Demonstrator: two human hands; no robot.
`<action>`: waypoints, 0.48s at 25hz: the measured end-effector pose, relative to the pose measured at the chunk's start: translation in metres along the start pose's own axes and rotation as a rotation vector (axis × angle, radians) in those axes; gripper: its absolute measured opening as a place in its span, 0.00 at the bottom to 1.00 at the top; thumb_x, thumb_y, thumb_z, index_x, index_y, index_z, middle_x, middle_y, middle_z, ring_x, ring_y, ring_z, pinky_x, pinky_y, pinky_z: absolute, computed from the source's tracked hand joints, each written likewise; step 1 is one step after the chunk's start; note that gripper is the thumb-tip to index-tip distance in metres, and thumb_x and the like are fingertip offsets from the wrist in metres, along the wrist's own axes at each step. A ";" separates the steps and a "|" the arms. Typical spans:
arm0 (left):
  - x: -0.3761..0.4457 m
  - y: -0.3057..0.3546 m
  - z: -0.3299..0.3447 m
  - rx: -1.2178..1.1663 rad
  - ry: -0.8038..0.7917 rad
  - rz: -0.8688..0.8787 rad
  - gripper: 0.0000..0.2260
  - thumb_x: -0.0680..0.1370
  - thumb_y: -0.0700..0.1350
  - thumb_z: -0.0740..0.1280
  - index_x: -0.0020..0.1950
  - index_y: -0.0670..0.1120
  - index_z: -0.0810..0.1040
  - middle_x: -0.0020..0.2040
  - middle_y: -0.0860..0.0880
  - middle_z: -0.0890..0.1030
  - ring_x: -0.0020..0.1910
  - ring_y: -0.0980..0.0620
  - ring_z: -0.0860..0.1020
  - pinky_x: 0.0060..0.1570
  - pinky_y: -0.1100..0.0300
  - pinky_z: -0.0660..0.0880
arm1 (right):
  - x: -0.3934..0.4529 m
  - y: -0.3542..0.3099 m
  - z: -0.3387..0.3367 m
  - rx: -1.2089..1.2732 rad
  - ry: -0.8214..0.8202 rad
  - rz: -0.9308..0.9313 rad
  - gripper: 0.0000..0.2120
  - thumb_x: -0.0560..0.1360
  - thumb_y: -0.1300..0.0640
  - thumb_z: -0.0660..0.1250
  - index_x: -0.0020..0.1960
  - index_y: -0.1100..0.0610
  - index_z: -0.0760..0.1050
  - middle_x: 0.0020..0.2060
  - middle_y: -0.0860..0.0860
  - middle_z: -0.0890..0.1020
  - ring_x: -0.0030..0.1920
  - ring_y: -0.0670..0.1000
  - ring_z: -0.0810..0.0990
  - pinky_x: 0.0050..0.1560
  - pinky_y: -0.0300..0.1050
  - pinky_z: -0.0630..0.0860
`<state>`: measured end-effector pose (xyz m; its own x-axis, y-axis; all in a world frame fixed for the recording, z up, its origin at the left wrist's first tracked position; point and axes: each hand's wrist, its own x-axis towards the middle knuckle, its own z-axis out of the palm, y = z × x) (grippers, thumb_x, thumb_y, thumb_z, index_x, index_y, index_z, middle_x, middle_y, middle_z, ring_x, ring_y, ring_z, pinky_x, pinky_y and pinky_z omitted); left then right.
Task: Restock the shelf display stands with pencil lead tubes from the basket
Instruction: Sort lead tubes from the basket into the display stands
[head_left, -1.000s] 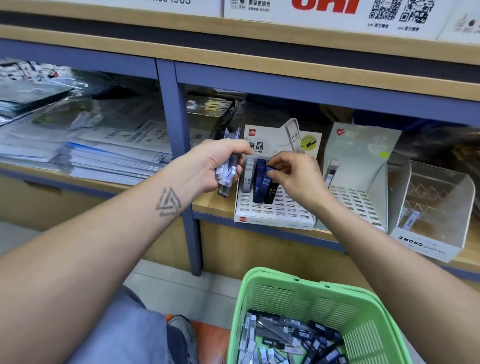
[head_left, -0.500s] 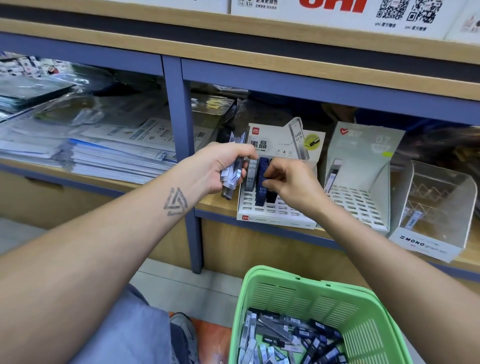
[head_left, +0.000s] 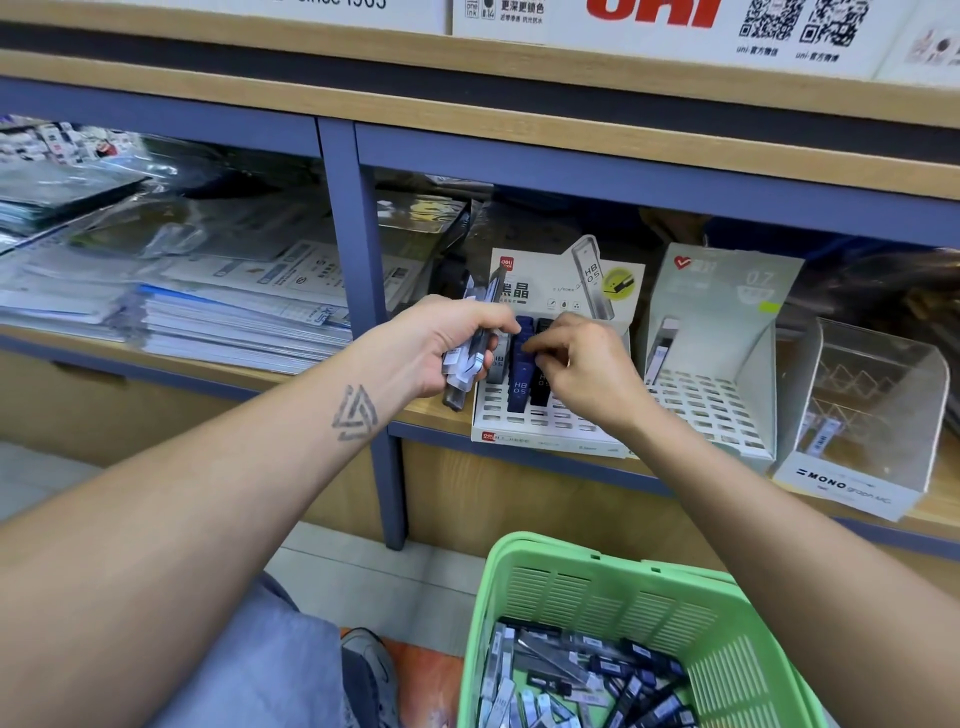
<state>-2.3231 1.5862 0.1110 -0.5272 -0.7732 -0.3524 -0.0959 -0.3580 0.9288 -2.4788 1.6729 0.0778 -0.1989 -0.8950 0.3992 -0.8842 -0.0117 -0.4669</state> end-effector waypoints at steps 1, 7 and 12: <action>0.000 -0.001 0.001 0.016 -0.013 0.006 0.06 0.72 0.36 0.75 0.45 0.41 0.79 0.28 0.47 0.75 0.23 0.53 0.71 0.22 0.65 0.69 | 0.002 -0.005 -0.006 0.157 0.041 0.073 0.11 0.79 0.63 0.67 0.57 0.56 0.84 0.46 0.49 0.82 0.47 0.49 0.80 0.51 0.44 0.78; -0.012 -0.006 0.013 0.028 -0.118 0.063 0.09 0.70 0.33 0.77 0.46 0.39 0.81 0.30 0.44 0.82 0.23 0.51 0.79 0.22 0.63 0.74 | 0.012 -0.031 -0.023 0.804 -0.037 0.400 0.08 0.77 0.54 0.73 0.51 0.58 0.80 0.34 0.50 0.85 0.34 0.47 0.82 0.31 0.38 0.75; -0.015 -0.006 0.017 -0.034 -0.189 0.081 0.13 0.69 0.41 0.81 0.50 0.40 0.83 0.38 0.43 0.86 0.32 0.48 0.85 0.29 0.57 0.79 | 0.015 -0.025 -0.030 0.979 -0.015 0.535 0.02 0.75 0.65 0.70 0.44 0.60 0.80 0.33 0.53 0.85 0.31 0.49 0.82 0.32 0.41 0.76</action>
<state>-2.3296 1.6086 0.1127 -0.6815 -0.6893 -0.2458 -0.0199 -0.3183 0.9478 -2.4722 1.6732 0.1191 -0.4435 -0.8951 -0.0455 0.0297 0.0361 -0.9989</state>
